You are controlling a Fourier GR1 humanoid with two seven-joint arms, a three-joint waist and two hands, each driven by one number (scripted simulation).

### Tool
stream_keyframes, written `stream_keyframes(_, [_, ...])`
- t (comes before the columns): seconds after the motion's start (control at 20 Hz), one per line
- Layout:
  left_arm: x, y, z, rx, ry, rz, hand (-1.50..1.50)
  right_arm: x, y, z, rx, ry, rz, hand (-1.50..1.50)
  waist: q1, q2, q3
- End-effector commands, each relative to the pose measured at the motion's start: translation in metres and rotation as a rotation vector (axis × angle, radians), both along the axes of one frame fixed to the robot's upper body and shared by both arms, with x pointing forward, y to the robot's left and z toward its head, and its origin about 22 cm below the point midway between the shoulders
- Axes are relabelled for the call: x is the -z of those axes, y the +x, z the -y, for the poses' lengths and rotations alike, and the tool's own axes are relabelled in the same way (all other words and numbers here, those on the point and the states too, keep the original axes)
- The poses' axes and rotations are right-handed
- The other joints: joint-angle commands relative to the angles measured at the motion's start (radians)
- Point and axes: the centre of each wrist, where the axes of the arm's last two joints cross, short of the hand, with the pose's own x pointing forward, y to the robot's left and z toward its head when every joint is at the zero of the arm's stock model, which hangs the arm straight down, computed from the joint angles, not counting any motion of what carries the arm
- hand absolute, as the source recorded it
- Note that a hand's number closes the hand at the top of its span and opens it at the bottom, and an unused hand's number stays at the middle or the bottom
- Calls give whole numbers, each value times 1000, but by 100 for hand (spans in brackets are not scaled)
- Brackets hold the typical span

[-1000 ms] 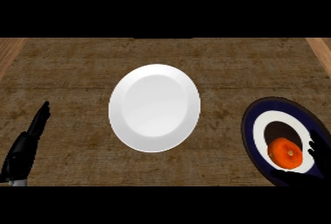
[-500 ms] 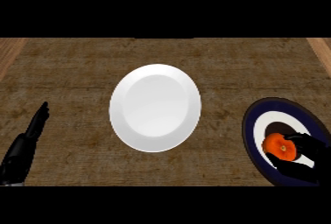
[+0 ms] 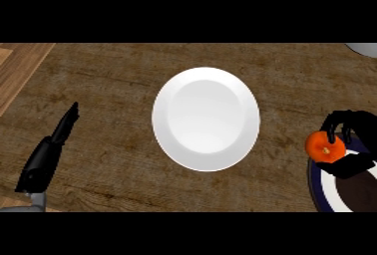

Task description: Pick the squash from the plate and place it in the plate

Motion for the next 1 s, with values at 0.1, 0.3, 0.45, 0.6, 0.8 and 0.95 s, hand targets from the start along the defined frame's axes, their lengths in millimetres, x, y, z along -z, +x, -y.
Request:
stream_keyframes(0.1, [1,12,12,31,-10,-9,0,-40,54,-1,-190,-179,141,150,6,6,5])
stream_keyframes(0.3, [4,13,6,-3,16,-7,0,-58,83,5,-230,-104,299,150,-22,0,6])
stream_keyframes(0.45, [10,13,5,-22,-4,-29,0,-73,100,4,-283,-87,437,150,-51,-8,5])
stream_keyframes(0.6, [3,12,-2,-45,6,-21,0,-89,116,1,-378,37,547,150,-71,-19,5])
stream_keyframes(0.8, [12,2,-5,-78,-1,-37,0,-96,136,-17,-566,190,585,150,-94,-28,3])
stream_keyframes(0.95, [3,6,-16,-122,14,-45,0,-120,149,-41,-714,266,547,150,-133,-39,1])
